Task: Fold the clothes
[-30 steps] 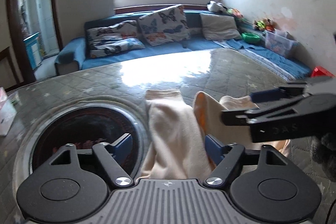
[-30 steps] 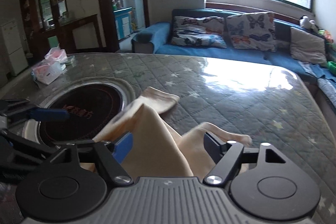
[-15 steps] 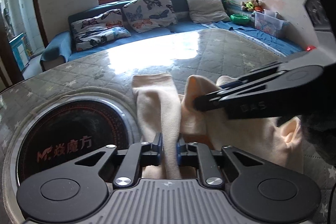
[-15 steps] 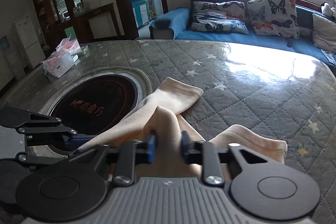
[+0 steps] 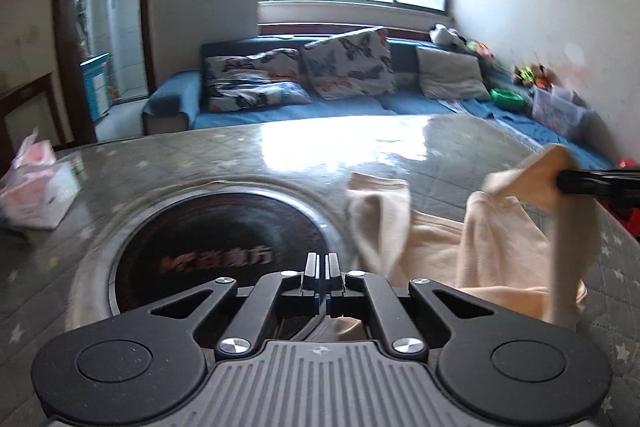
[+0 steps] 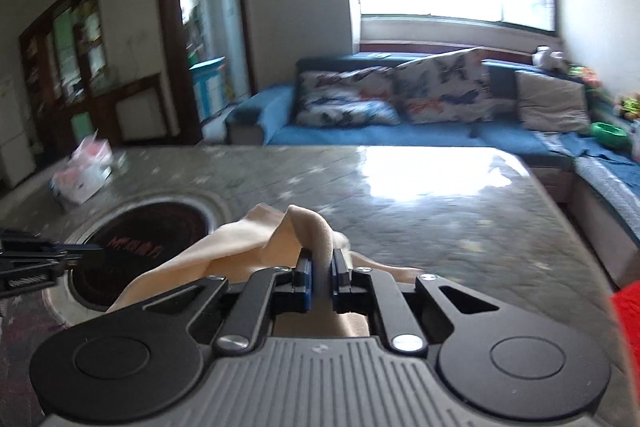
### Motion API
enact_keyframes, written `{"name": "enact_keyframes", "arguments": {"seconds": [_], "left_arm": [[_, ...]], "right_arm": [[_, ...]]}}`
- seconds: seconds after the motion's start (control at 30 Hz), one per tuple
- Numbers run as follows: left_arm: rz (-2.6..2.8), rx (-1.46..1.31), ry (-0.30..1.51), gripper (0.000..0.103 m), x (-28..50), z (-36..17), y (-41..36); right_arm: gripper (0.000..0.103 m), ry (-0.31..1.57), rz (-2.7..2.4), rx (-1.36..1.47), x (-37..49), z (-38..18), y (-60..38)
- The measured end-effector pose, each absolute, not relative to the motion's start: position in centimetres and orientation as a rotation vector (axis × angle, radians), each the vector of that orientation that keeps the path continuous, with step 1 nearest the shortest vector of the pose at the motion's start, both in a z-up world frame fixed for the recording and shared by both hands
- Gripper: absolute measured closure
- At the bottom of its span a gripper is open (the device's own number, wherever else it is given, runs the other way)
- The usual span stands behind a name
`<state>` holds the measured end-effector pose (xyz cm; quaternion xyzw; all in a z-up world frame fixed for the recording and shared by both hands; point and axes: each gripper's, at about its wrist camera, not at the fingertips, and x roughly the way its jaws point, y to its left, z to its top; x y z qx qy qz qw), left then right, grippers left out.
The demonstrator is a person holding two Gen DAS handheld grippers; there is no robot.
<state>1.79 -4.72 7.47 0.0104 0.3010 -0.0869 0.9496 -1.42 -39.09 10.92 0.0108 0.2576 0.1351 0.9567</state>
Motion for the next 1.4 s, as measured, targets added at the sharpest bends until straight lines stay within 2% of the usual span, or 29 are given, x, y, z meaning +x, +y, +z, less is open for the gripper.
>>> {"name": "enact_keyframes", "arguments": {"seconds": [0.17,0.27,0.3,0.33,0.37,0.4,0.47,0.63,0.67,0.7,0.73,0.83,0.9,1.03,1.27,1.4], "left_arm": [[-0.198,0.008,0.624,0.097,1.6,8.2,-4.5],[-0.233,0.034,0.623,0.087,2.0,8.3,-6.5],[-0.241,0.047,0.624,0.077,2.3,8.2,-7.2],[-0.247,0.061,0.625,0.060,2.6,7.9,-7.9],[-0.252,0.074,0.626,0.054,3.0,7.7,-8.7],[-0.254,0.086,0.633,0.052,3.5,7.4,-9.3],[-0.254,0.103,0.655,0.052,4.8,6.6,-10.4],[-0.220,0.133,0.722,0.055,7.2,4.4,-10.9],[-0.215,0.138,0.733,0.060,7.4,4.0,-10.8],[-0.215,0.139,0.741,0.073,7.4,3.7,-10.5],[-0.215,0.131,0.743,0.082,7.3,3.6,-10.2],[-0.210,0.106,0.729,0.096,6.5,3.8,-9.3],[-0.201,0.100,0.702,0.099,5.7,4.3,-8.8],[-0.157,0.065,0.657,0.100,3.7,5.8,-7.1],[-0.067,-0.039,0.628,0.102,-0.5,7.6,-2.7],[-0.081,-0.061,0.663,0.099,-1.0,7.6,-1.7]], "right_arm": [[0.095,0.507,0.143,0.087,-5.1,10.8,-42.8],[0.095,0.529,0.065,0.127,-7.0,10.1,-44.9],[0.095,0.540,0.042,0.139,-7.5,9.7,-45.5],[0.095,0.552,0.023,0.152,-7.9,9.4,-46.0],[0.095,0.560,0.010,0.159,-8.2,9.2,-46.4],[0.094,0.579,-0.017,0.171,-8.7,8.6,-47.1],[0.093,0.597,-0.055,0.185,-9.3,7.9,-48.1],[0.079,0.612,-0.134,0.189,-10.5,6.8,-50.0],[0.075,0.609,-0.160,0.180,-10.9,6.4,-50.3],[0.069,0.605,-0.173,0.176,-11.0,6.6,-50.5],[0.067,0.602,-0.175,0.173,-10.7,6.8,-50.3],[0.063,0.582,-0.156,0.148,-10.5,7.3,-49.7],[0.055,0.561,-0.127,0.110,-10.3,7.8,-48.4],[0.047,0.538,-0.029,0.040,-10.0,8.6,-45.6],[0.042,0.629,0.234,-0.020,-8.4,7.6,-39.8],[0.042,0.689,0.290,-0.032,-7.9,6.3,-37.8]]}}
